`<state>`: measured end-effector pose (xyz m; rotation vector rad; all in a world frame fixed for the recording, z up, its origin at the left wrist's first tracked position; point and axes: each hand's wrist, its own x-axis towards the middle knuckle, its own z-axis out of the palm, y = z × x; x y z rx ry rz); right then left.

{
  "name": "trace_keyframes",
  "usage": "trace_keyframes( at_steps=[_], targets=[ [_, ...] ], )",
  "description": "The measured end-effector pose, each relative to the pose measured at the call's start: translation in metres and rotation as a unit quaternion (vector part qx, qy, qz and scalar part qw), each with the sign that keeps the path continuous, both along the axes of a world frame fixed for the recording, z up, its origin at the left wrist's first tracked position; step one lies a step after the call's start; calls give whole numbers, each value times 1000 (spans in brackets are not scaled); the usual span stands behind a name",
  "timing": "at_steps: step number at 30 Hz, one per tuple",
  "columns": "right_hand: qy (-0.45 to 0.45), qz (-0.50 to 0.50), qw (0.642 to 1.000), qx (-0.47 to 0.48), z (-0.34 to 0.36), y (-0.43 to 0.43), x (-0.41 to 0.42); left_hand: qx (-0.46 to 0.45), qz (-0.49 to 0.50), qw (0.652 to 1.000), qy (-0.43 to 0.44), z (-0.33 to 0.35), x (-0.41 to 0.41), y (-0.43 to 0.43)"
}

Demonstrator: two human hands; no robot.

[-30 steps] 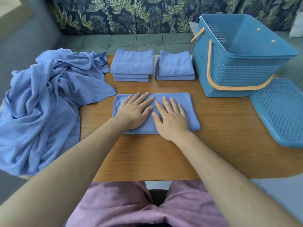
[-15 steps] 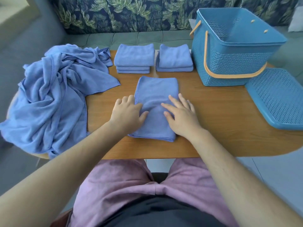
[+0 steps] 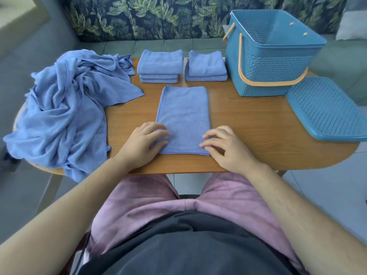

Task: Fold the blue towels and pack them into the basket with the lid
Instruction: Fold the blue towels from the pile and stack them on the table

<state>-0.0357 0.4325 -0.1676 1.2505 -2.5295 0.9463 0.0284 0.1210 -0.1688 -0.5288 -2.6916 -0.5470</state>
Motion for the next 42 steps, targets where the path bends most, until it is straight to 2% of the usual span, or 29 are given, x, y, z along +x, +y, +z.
trace_keyframes(
  at_steps=[2,5,9,14,20,26,31,36,39,42],
  targets=[
    [-6,13,1000,5,4,1,6,29,-18,999,29,1,9,0],
    [-28,9,999,40,8,1,7,82,-13,996,-16,3,15,-3],
    [-17,-1,1000,21,6,0,6,108,-28,991,-75,6,20,-12],
    [-4,-10,1000,10,3,-1,6,102,-17,992,-72,5,21,-13],
    [4,6,999,41,10,0,8,80,3,997,-16,2,19,-7],
    [28,-6,999,23,4,-3,5,68,14,997,-13,2,20,-6],
    [-6,-52,999,2,1,-6,2,39,21,998,-34,8,21,-3],
    [-31,-82,996,-5,3,-12,0,9,31,999,-15,10,15,-1],
    [-36,-77,996,-5,11,-14,1,-12,40,999,-23,14,11,-3],
    [-15,-31,999,19,16,-10,0,42,57,996,-50,21,11,1]
  ],
)
